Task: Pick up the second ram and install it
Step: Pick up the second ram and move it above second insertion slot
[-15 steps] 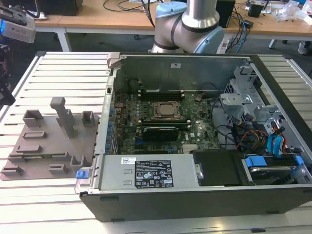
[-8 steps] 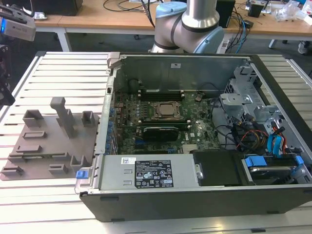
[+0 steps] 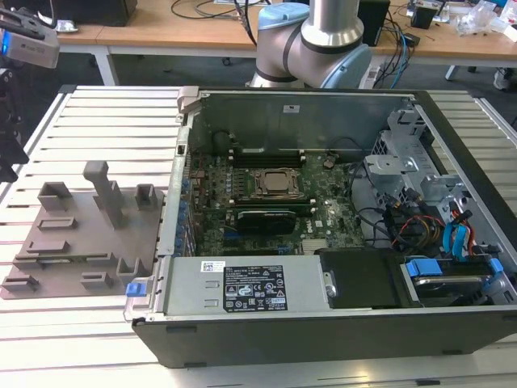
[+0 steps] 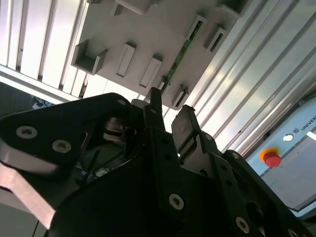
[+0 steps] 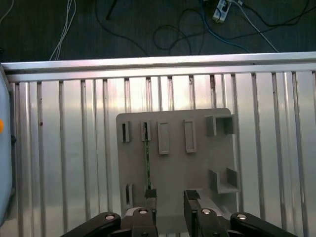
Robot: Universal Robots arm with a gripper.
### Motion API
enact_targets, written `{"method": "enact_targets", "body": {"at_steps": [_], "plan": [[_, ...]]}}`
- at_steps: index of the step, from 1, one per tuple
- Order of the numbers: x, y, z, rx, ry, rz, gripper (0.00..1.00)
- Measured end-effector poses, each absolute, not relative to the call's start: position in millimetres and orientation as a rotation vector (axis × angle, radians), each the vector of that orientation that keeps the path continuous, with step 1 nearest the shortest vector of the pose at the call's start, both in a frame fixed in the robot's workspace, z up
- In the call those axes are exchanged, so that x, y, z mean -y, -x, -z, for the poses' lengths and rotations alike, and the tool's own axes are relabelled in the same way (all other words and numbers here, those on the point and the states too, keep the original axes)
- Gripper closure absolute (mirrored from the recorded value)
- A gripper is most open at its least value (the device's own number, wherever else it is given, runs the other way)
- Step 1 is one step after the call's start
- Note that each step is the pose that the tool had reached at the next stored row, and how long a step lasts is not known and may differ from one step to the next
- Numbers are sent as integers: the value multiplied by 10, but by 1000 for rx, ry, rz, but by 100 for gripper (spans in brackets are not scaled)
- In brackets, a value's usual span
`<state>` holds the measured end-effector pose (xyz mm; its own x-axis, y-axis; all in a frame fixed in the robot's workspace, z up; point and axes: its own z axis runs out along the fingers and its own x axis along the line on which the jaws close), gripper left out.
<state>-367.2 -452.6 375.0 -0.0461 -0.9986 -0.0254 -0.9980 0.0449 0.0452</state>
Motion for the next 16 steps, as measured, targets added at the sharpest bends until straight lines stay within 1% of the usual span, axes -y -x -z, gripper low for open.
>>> {"method": "enact_targets", "body": {"at_steps": [8, 16], "plan": [[4536, 3672, -3453, 2261, -2161, 79, 64], [4538, 3672, -3313, 2261, -2161, 79, 64]]}}
